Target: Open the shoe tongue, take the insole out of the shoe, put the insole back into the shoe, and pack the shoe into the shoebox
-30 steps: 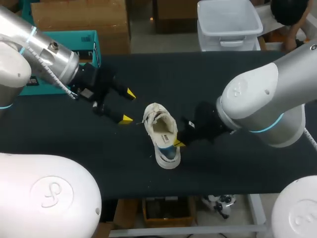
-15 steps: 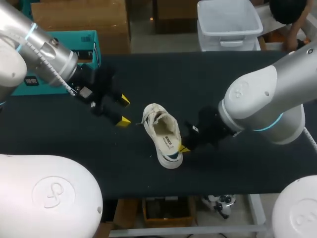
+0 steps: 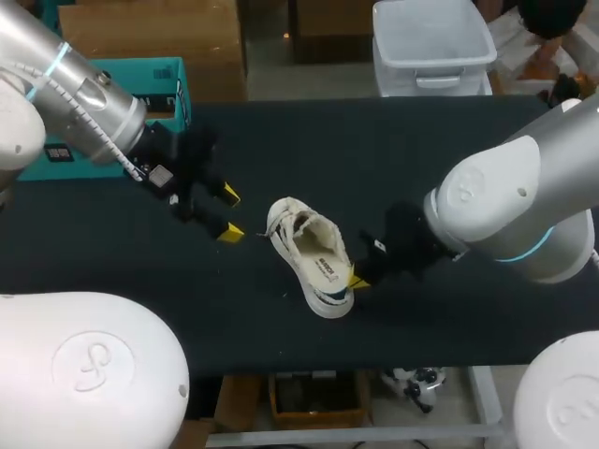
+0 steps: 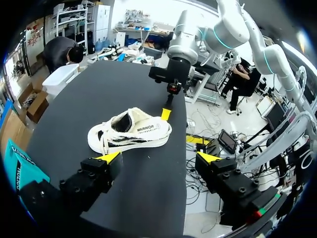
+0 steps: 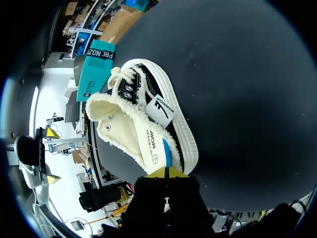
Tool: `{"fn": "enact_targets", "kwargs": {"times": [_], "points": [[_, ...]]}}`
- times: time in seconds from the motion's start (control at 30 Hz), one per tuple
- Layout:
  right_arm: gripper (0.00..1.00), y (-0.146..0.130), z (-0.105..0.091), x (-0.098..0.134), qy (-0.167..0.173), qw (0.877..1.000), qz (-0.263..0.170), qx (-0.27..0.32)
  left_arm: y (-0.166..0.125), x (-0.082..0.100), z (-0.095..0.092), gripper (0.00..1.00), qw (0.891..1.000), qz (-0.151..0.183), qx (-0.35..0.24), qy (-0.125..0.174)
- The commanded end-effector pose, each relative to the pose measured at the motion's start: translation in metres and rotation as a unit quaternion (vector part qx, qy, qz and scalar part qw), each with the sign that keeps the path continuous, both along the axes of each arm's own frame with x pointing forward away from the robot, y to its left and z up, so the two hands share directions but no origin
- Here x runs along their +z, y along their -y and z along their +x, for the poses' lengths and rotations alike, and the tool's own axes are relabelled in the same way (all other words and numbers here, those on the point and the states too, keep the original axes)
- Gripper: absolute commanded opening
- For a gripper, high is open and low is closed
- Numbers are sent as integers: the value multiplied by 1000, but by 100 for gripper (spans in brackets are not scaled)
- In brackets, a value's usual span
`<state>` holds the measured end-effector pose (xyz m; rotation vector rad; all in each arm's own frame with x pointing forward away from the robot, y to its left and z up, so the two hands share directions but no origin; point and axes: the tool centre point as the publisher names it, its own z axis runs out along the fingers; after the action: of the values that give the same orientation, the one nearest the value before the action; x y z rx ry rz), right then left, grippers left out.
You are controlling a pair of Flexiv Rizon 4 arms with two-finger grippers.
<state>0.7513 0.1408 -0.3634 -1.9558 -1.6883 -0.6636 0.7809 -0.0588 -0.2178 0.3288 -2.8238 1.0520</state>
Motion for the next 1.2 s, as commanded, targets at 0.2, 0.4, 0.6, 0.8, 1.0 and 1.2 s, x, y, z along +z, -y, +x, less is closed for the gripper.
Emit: {"fn": "enact_targets", "kwargs": {"times": [0.2,0.4,0.6,0.8,1.0,1.2], "points": [[54,1,-5,8,11,1000,4,-2,0,1,-8,100,1000,5,6,5],[100,-1,-5,7,12,1000,11,1,0,1,-9,100,1000,5,5,6],[100,-4,-3,0,3,1000,19,6,-1,0,-9,100,1000,5,5,6],[0,-11,-7,15,11,1000,16,14,-4,0,-8,100,1000,3,8,6],[0,-11,-7,15,11,1000,16,14,-4,0,-8,100,1000,3,8,6],[0,-18,-7,32,11,1000,9,28,-7,-1,-6,100,1000,0,9,5]]}}
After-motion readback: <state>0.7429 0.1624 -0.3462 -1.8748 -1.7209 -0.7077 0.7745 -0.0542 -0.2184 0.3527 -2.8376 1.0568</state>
